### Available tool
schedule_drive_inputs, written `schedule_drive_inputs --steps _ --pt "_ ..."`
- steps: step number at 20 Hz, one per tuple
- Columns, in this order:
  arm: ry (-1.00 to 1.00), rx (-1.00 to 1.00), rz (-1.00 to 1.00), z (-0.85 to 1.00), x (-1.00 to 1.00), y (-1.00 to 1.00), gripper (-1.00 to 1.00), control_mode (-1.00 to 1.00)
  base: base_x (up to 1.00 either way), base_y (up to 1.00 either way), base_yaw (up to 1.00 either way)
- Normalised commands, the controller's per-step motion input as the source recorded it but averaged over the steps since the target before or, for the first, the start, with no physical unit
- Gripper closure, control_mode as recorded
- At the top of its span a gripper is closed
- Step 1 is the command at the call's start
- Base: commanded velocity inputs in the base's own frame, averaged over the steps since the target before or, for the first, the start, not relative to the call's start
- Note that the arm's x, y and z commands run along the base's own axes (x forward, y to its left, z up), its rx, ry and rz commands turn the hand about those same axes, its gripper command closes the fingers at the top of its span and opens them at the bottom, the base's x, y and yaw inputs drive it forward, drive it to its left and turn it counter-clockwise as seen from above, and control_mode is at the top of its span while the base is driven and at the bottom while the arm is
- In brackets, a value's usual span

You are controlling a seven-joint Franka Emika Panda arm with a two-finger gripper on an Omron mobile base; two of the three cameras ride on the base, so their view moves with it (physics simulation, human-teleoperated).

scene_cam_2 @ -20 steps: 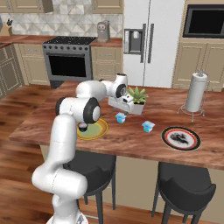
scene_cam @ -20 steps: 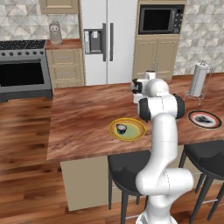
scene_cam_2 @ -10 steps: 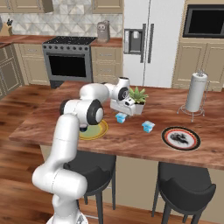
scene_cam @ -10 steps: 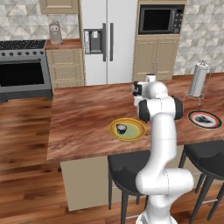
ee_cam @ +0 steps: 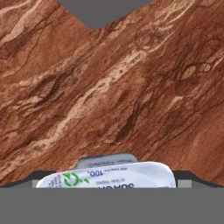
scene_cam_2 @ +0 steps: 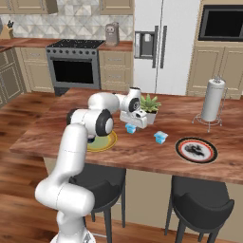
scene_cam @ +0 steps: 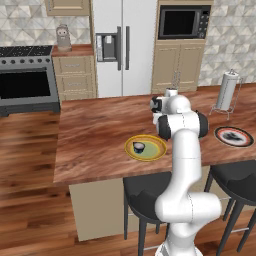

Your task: Place two yogurt containers on each plate.

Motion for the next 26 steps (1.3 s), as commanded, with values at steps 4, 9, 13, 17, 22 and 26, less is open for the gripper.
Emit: schedule_drive_inputs --steps 4,9,13,17,22,26 --pt "0.01 0.0 0.0 0.0 0.0 0.0 -1.0 -1.0 0.0 0.0 0.0" --pt "0.0 0.0 0.0 0.0 0.0 0.0 1.0 -1.0 0.0 0.0 0.0" --pt "0.0 0.0 0.0 0.0 0.0 0.0 1.0 -1.0 0.0 0.0 0.0" --pt "0.0 0.0 0.0 0.0 0.0 0.0 1.0 -1.0 0.0 0.0 0.0" --pt "-0.08 0.01 0.03 0.24 -0.32 0.0 1.0 -1.0 0.0 0.0 0.0" --pt "-0.12 0.0 0.17 0.65 -0.86 0.01 1.0 -1.0 0.0 0.0 0.0"
